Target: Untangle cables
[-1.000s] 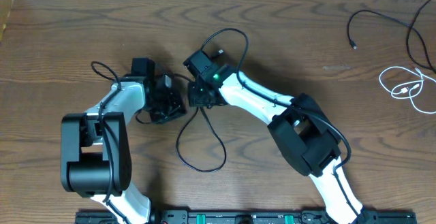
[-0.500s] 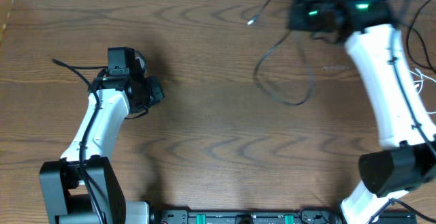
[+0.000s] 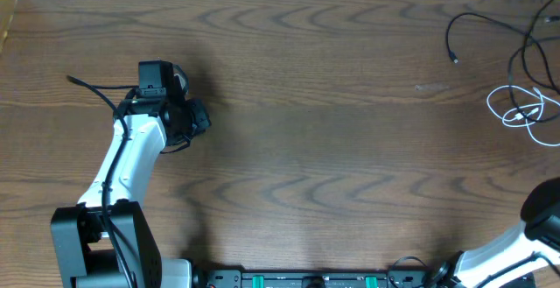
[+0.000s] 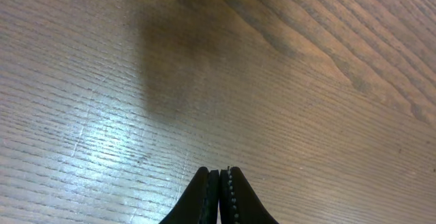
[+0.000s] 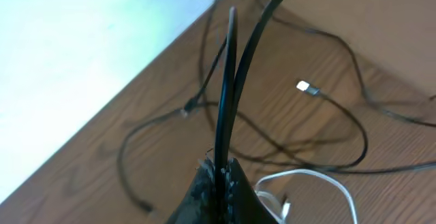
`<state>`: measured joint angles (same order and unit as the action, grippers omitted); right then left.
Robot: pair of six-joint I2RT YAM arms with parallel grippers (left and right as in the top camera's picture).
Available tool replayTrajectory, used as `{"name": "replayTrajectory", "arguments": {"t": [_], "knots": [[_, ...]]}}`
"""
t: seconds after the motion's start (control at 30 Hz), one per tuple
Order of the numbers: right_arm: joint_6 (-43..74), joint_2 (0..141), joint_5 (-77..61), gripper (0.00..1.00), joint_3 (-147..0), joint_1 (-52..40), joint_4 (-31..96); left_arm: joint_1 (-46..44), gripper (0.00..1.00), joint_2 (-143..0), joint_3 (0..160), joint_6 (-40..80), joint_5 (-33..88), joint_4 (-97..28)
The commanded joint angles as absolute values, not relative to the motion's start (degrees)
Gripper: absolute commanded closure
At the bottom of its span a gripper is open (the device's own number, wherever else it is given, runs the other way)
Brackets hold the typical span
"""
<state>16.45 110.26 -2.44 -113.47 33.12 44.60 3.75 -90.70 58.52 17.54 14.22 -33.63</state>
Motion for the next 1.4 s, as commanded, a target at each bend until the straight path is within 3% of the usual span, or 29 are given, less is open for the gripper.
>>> {"name": "replayTrajectory", "arguments": {"t": [0.0,0.03,0.1,0.3,0.33,0.37,0.4,0.77,1.1,1.23,1.37], "knots": [[12.97,115.07,-0.32,0.32,-113.78,34.52,43.64,3.95,0.91,-90.59,59.27,16.84,13.43,-33.80],[12.97,115.46,-0.32,0.02,-113.78,34.65,43.97,3.95,0.92,-90.59,59.27,16.84,13.43,-33.80],[13.30,115.07,-0.71,0.01,-113.80,34.50,44.88,3.95,0.91,-90.59,59.27,16.82,13.43,-33.78],[13.17,110.02,-1.72,0.01,-113.80,29.47,51.31,3.95,0.62,-90.59,59.27,16.78,13.41,-33.63],[12.99,106.83,-3.09,0.01,-113.80,25.98,53.98,3.95,0.46,-90.59,59.27,16.78,13.41,-33.78],[12.12,104.81,-5.06,0.01,-113.80,23.31,55.96,3.95,0.21,-90.59,59.27,16.80,13.43,-33.82],[11.40,103.13,-5.65,0.01,-113.80,20.45,58.26,3.95,0.07,-90.59,59.27,16.78,13.43,-33.80],[9.37,98.43,-6.39,0.01,-113.78,-5.13,78.15,3.95,0.05,-90.59,59.27,16.78,13.43,-33.80],[9.30,98.54,-6.04,0.01,-113.75,-8.10,80.58,3.95,0.04,-90.59,59.27,16.78,13.41,-33.80],[8.62,95.15,-3.16,0.01,-108.38,-9.34,69.84,3.95,0.04,-90.59,59.27,16.78,13.43,-33.80],[4.58,81.89,-3.14,0.01,-88.49,-11.88,44.99,3.95,0.04,-90.59,59.27,16.78,13.41,-33.80]]}}
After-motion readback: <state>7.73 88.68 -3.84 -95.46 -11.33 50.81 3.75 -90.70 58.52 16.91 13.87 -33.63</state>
